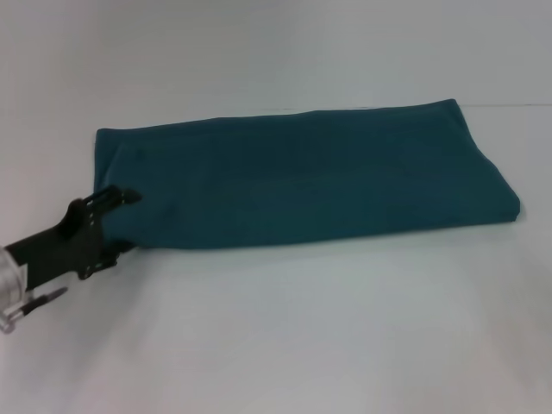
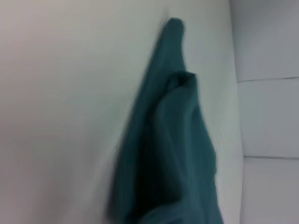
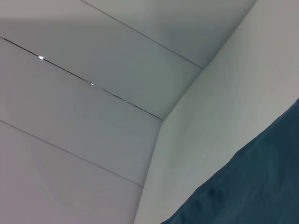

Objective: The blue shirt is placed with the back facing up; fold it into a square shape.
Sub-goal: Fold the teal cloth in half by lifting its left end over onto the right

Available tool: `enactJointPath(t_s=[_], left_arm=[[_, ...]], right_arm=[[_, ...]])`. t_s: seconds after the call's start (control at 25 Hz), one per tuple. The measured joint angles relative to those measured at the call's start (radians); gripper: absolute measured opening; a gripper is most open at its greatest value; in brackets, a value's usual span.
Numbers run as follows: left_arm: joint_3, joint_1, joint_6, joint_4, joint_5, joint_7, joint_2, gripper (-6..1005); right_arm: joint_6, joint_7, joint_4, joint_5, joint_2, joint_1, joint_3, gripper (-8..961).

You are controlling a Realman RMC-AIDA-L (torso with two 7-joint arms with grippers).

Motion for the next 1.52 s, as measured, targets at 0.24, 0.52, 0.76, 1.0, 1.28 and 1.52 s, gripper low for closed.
enactJointPath(t_s=[0.24,0.52,0.76,1.0,1.28,1.52], left_arm=[[-0.018,0.052,0.001,0.02,0.011,-0.033,-0.004,875],[-0.02,0.041,-0.04,0.021,0.039,-0.074,-0.002,874],[-0.017,0.026,-0.094,0.021,0.039,-0.097,0.001,874],[-0.001,-0.021,-0.131,0.005,0.041,-0.09,0.002,875],[0.058,-0.069,-0.152,-0.021,0.043,-0.082,0.006,874],[0.07,-0.08,-0.164,-0.02,0.044,-0.079,0.009,872]], right_arm=[[0.004,0.0,0.0,-0.001,-0.001,0.001,0.001,941],[0.007,0.003,0.0,-0.001,-0.002,0.004,0.001,941],[0.009,0.004,0.0,0.003,-0.002,0.004,0.004,941],[0.009,0.005,0.0,0.003,-0.004,0.005,0.006,941],[0.009,0.007,0.0,0.004,-0.004,0.003,0.016,941],[0.01,0.007,0.0,0.004,-0.004,0.004,0.018,941]])
